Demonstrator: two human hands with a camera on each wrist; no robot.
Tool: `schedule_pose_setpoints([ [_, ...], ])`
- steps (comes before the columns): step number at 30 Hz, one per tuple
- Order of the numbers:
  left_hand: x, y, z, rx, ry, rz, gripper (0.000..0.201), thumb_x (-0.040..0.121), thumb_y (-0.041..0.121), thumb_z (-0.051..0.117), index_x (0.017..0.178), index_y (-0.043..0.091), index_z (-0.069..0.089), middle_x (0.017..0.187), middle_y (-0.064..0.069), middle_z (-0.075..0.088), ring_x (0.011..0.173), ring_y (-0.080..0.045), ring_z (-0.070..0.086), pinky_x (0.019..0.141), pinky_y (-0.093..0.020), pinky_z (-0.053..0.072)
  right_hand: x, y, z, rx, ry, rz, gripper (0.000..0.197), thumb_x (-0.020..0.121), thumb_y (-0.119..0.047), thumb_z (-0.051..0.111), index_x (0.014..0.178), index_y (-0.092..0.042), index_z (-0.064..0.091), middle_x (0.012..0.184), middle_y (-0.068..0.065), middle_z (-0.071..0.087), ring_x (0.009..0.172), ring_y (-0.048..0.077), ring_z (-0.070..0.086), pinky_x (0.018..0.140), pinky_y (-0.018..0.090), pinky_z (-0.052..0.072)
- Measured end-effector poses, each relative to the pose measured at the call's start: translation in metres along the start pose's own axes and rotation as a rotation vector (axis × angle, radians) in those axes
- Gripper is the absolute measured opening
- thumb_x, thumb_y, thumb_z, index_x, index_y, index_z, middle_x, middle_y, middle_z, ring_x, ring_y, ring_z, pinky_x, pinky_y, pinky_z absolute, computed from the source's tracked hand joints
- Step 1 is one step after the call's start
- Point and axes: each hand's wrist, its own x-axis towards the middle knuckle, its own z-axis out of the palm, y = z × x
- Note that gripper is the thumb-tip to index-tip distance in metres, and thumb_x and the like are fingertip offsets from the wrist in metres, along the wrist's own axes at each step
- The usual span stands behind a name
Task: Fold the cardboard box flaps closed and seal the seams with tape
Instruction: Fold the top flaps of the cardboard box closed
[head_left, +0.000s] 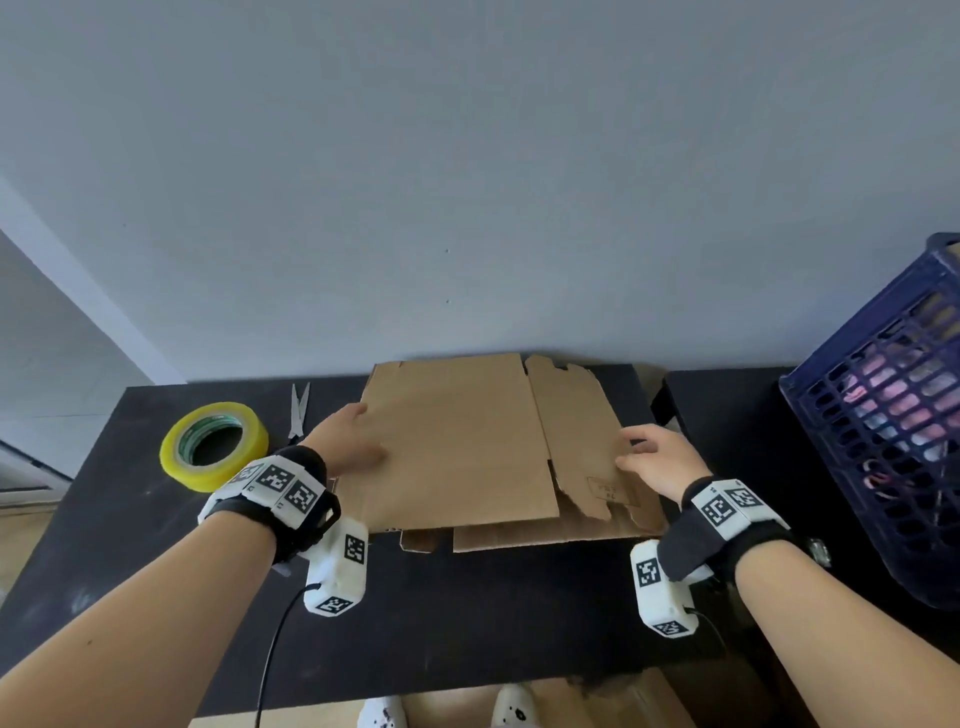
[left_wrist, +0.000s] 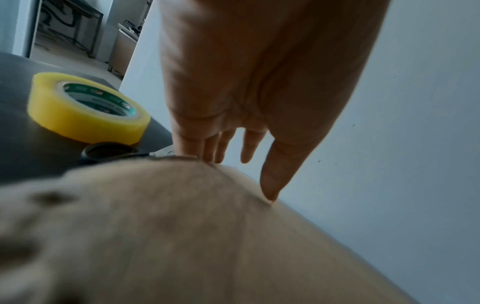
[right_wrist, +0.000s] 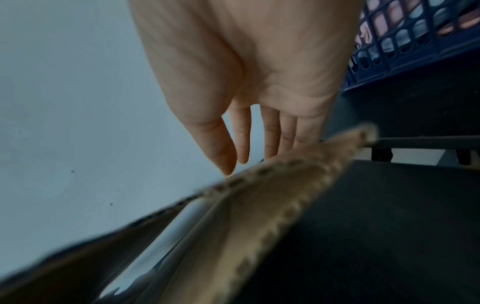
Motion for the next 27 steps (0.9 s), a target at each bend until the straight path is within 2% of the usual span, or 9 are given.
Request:
schedule_pose_setpoints([
  [5, -0.008, 0.015, -0.030, -0.021, 0.028, 0.055, 0.058, 0.088, 0.015, 0.063, 0.142, 0.013, 0.040, 0.146, -0.011, 0.040, 0.133, -0.028, 0.039, 0.108, -0.035, 0.032, -0.006, -0.019, -0.021, -0.003, 0.032, -0.075, 0.041, 0.086, -0.022, 0.064, 0.126, -0.025, 0.059, 0.132, 0.006, 0.056, 0.124, 0.022, 0.050, 0.105, 0.036, 0.038],
  [10, -0.015, 0.033, -0.054, -0.104, 0.098, 0.097, 0.039, 0.092, 0.027, 0.058, 0.127, 0.010, 0.056, 0.132, -0.007, 0.054, 0.122, -0.025, 0.049, 0.098, -0.030, 0.036, -0.006, -0.036, -0.038, 0.020, 0.065, -0.139, 0.033, 0.086, -0.021, 0.064, 0.119, -0.020, 0.065, 0.123, 0.004, 0.063, 0.111, 0.017, 0.056, 0.096, 0.026, 0.038],
  [12, -0.018, 0.041, -0.062, -0.166, 0.099, 0.088, 0.043, 0.092, 0.039, 0.054, 0.122, 0.008, 0.059, 0.120, -0.008, 0.057, 0.109, -0.027, 0.056, 0.094, -0.032, 0.044, -0.002, -0.043, -0.042, 0.079, 0.090, -0.142, 0.020, 0.087, -0.026, 0.063, 0.105, -0.021, 0.070, 0.111, 0.001, 0.067, 0.103, 0.016, 0.058, 0.093, 0.026, 0.042],
  [14, -0.023, 0.051, -0.070, -0.311, 0.086, 0.062, 0.050, 0.092, 0.048, 0.050, 0.118, 0.006, 0.059, 0.112, -0.009, 0.055, 0.097, -0.028, 0.061, 0.084, -0.033, 0.054, 0.002, -0.053, -0.046, 0.228, 0.108, -0.105, 0.019, 0.089, -0.032, 0.060, 0.091, -0.017, 0.072, 0.103, 0.005, 0.067, 0.099, 0.021, 0.061, 0.092, 0.036, 0.051],
  [16, -0.026, 0.059, -0.078, -0.409, 0.119, 0.052, 0.055, 0.090, 0.057, 0.045, 0.112, 0.009, 0.060, 0.115, -0.009, 0.055, 0.104, -0.028, 0.059, 0.080, -0.034, 0.056, 0.002, -0.066, -0.052, 0.451, 0.097, -0.017, 0.028, 0.092, -0.030, 0.056, 0.083, -0.007, 0.068, 0.103, 0.016, 0.062, 0.091, 0.030, 0.061, 0.082, 0.040, 0.055],
  [19, -0.029, 0.067, -0.087, -0.485, 0.193, 0.075, 0.063, 0.088, 0.064, 0.039, 0.109, 0.008, 0.060, 0.117, -0.012, 0.056, 0.101, -0.028, 0.060, 0.081, -0.037, 0.054, -0.002, -0.080, -0.062, 0.561, 0.079, 0.034, 0.037, 0.095, -0.033, 0.048, 0.075, -0.006, 0.063, 0.103, 0.016, 0.054, 0.079, 0.035, 0.062, 0.074, 0.038, 0.055],
  [22, -0.031, 0.072, -0.092, -0.523, 0.256, 0.099, 0.066, 0.086, 0.067, 0.039, 0.112, 0.010, 0.058, 0.110, -0.009, 0.058, 0.099, -0.028, 0.062, 0.081, -0.039, 0.054, -0.003, -0.090, -0.068, 0.555, 0.061, 0.059, 0.036, 0.094, -0.037, 0.045, 0.081, -0.007, 0.059, 0.107, 0.015, 0.053, 0.079, 0.041, 0.065, 0.079, 0.041, 0.056],
  [25, -0.030, 0.072, -0.098, -0.587, 0.379, 0.142, 0.058, 0.086, 0.062, 0.046, 0.111, 0.010, 0.055, 0.097, -0.006, 0.061, 0.094, -0.027, 0.064, 0.084, -0.043, 0.055, -0.007, -0.102, -0.073, 0.546, 0.011, 0.090, 0.036, 0.094, -0.039, 0.045, 0.102, -0.005, 0.052, 0.108, 0.021, 0.051, 0.086, 0.045, 0.065, 0.079, 0.041, 0.055],
  [27, -0.028, 0.070, -0.102, -0.629, 0.402, 0.142, 0.060, 0.084, 0.056, 0.055, 0.123, 0.011, 0.050, 0.108, -0.009, 0.062, 0.098, -0.026, 0.063, 0.083, -0.043, 0.055, -0.010, -0.110, -0.076, 0.523, -0.020, 0.086, 0.040, 0.093, -0.041, 0.045, 0.112, -0.006, 0.049, 0.100, 0.023, 0.058, 0.092, 0.045, 0.065, 0.079, 0.040, 0.054],
])
